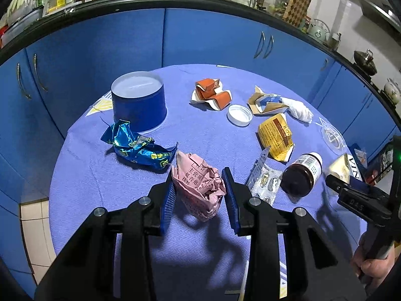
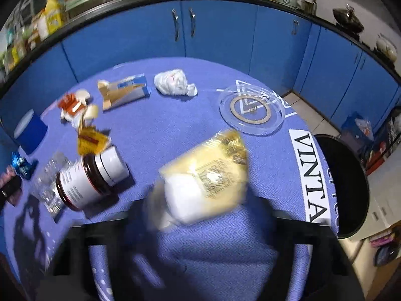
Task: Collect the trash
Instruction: 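Carry the pink wrapper and gold bag over the black bin with both tools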
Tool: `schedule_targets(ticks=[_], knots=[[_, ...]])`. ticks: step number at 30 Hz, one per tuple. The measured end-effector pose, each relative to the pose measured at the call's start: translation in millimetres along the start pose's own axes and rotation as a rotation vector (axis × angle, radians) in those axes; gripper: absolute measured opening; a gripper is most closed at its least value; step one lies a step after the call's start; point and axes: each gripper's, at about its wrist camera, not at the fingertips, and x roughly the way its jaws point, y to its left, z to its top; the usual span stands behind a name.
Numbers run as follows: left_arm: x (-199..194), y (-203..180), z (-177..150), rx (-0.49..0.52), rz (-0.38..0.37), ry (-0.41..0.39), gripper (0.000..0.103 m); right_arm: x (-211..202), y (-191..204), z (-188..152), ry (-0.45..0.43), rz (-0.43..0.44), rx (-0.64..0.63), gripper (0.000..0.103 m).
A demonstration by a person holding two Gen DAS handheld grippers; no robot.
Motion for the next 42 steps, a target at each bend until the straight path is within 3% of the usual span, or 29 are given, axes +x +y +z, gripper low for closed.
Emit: schedule_targets(ticks=[7, 18, 31, 42], knots=[[-5, -6, -2, 0.014, -0.007, -0.004, 0.037, -11, -9, -4, -0.007, 0.035, 0.007, 0.018], [-16, -44, 5, 0.075, -0.053, -0.048, 0.037, -40, -23, -7, -0.073, 0.034, 0.005, 0.018], [-16, -164, 12, 0.288, -0.17, -0.075, 0.037, -71, -74, -18, -0.134, 0.016, 0.061, 0.018], [-12, -260, 12, 0.419, -0.285, -0.067, 0.037, -99, -142, -17, -0.22, -0.065, 0.123, 0.018]])
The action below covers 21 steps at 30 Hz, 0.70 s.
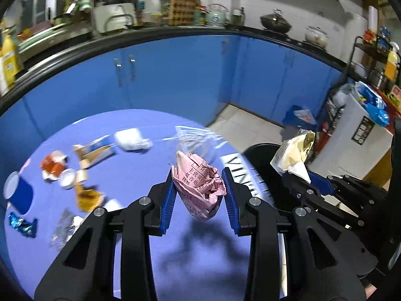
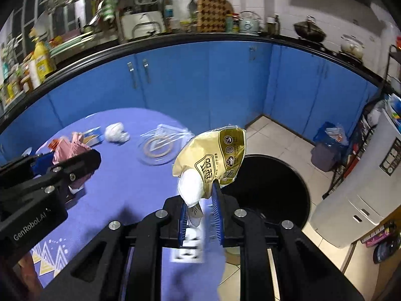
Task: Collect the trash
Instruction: 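Carry the pink wrapper and gold bag over the black bin with both tools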
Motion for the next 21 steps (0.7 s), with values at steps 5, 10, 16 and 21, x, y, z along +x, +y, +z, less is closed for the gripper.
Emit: schedule_targets(ticks=[5, 10, 16, 21], knots=[[13, -30, 19, 0.03, -0.017, -0.004, 0.037, 0, -34, 5, -0.014, -0.025, 0.05, 0.018], [23, -51, 39, 0.044, -0.029, -0.024, 0.037, 10, -60, 10, -0.012, -0.027, 0.094, 0.018], [40, -69, 55, 0.052, -0.02, -0.036, 0.037, 22, -81, 20, -0.016, -0.016, 0.131, 0.018], [55, -74, 66, 0.042, -0.005, -0.032, 0.037, 30, -89, 28, -0.045, -0.017, 0.123, 0.021]])
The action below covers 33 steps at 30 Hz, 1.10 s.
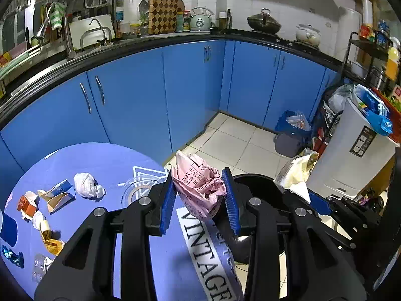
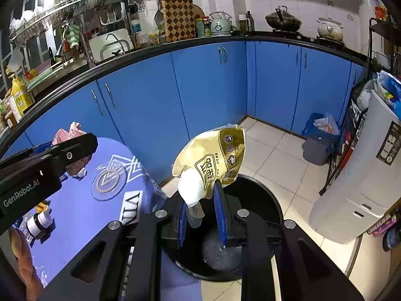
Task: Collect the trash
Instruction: 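Carry the pink wrapper and gold bag over the black bin with both tools, then open both tools to drop the wrapper and bag into the bin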
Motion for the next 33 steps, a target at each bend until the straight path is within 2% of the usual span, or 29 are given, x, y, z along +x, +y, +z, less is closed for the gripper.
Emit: schedule_targets(ticks=[4, 6, 7, 8, 10, 23, 26, 28, 30, 32, 33], knots=[[7, 0, 4, -0.006, 0.012, 0.002, 0.037, 9, -1, 6, 0.008, 0.024, -0.009, 0.023], [9, -1, 6, -0.006, 0.017, 0.003, 0.037, 13, -1, 8, 0.026, 0.025, -0.017, 0.049], [10, -1, 6, -0.006, 0.018, 0.004, 0.037, 13, -1, 8, 0.024, 0.011, -0.017, 0.078], [12, -2, 8, -0.005, 0.018, 0.006, 0.037, 9, -2, 8, -0.008, -0.004, -0.014, 0.088], [13, -5, 9, 0.0, 0.018, 0.002, 0.037, 4, -3, 8, -0.041, -0.024, -0.021, 0.088], [27, -51, 12, 0.072, -0.043, 0.02, 0.04, -4, -36, -3, -0.042, -0.132, -0.014, 0.088], [28, -61, 14, 0.085, -0.049, 0.013, 0.048, -6, -43, -5, -0.04, -0.14, -0.005, 0.088], [27, -66, 16, 0.092, -0.048, 0.011, 0.06, -9, -49, -5, -0.039, -0.142, 0.009, 0.088], [24, -66, 18, 0.085, -0.032, -0.005, 0.09, -10, -54, -6, -0.037, -0.142, 0.021, 0.088], [17, -64, 20, 0.066, 0.012, -0.052, 0.097, -12, -56, -7, -0.035, -0.145, 0.024, 0.088], [15, -63, 21, 0.062, 0.012, -0.059, 0.097, -13, -56, -9, -0.035, -0.146, 0.024, 0.088]])
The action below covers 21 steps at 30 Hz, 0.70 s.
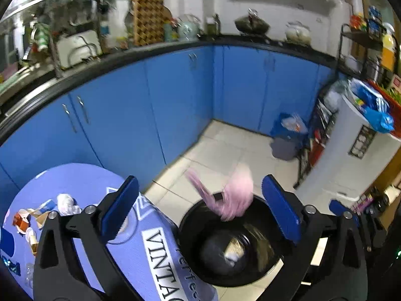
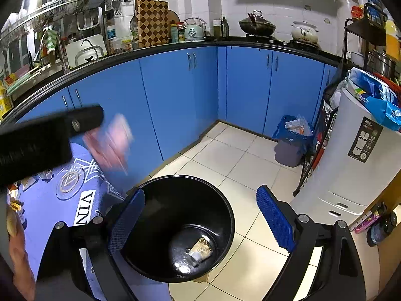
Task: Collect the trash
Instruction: 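Open both tools to drop the wrapper and bag into the bin, then move both tools back over the table toward the blister pack and bottle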
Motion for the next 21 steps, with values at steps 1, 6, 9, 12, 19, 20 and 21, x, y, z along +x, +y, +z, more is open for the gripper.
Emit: schedule_targets(ticks=[1, 6, 9, 12, 19, 20, 21], knots=[[-1, 0, 1, -0.001, -0.001, 0.001, 0.097, -1, 0, 0, 0.0, -0.001, 0.0, 0.088], [-8, 11, -2, -0.013, 0.025, 0.005, 0.097, -7, 5, -1, 0.004, 0.016, 0.005, 0.088], [-19, 24, -10, -0.011, 0.061, 0.0, 0.098, -13, 14, -4, 0.004, 0.053, 0.014, 0.088], [-34, 39, -21, 0.005, 0.119, -0.01, 0.098, -20, 30, -8, -0.025, 0.07, -0.017, 0.088], [-70, 91, -49, -0.015, 0.223, -0.032, 0.098, -30, 89, -18, -0.005, 0.162, -0.095, 0.088], [-75, 102, -54, -0.027, 0.236, -0.028, 0.098, -32, 95, -19, -0.004, 0.172, -0.105, 0.088], [-81, 112, -59, -0.04, 0.251, -0.024, 0.098, -35, 107, -21, -0.003, 0.185, -0.126, 0.088]])
